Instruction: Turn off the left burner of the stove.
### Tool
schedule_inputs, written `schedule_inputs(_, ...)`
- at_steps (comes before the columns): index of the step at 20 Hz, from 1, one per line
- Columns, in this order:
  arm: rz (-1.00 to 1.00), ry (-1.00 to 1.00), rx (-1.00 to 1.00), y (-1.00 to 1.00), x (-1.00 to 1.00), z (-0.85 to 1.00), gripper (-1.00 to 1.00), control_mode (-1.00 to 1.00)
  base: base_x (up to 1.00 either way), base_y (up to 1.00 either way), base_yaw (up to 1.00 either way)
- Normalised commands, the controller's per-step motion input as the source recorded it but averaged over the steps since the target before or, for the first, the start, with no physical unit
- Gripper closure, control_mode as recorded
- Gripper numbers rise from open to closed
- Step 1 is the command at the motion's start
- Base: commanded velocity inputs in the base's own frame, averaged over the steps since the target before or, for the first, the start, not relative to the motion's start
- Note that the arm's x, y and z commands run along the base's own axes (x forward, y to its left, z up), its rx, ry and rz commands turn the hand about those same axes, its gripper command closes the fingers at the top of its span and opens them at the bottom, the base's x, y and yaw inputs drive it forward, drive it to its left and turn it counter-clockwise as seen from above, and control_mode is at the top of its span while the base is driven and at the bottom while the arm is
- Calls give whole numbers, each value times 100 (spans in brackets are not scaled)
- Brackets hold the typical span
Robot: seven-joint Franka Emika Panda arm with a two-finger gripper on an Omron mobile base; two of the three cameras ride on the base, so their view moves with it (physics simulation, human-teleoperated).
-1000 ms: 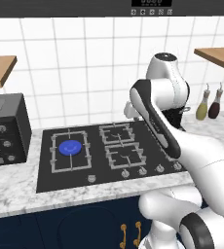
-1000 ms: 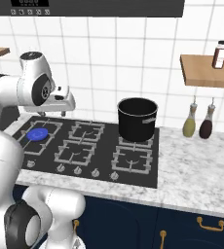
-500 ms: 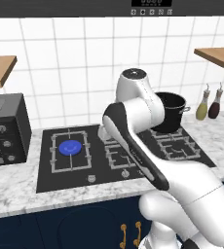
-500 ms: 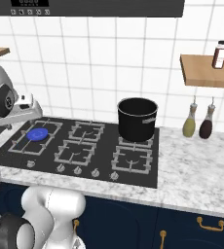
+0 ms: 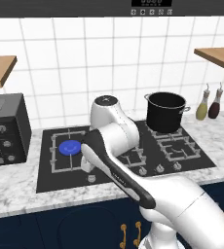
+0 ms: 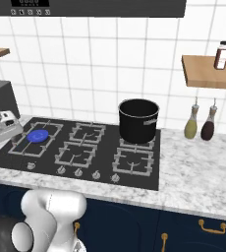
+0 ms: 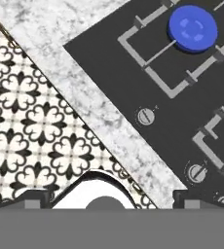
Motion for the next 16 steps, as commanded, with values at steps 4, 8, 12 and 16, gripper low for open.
schedule_inputs(4,44,21,-20,58,33,-42,-100,-100,0,0,0)
schedule_inputs(8,31,20,-20,26,49,-49,-100,-100,0,0,0)
schedule_inputs(12,19,7,-2,0,53,-49,-100,-100,0,0,0)
schedule_inputs(16,9,-5,0,0,35,-50,-100,-100,0,0,0)
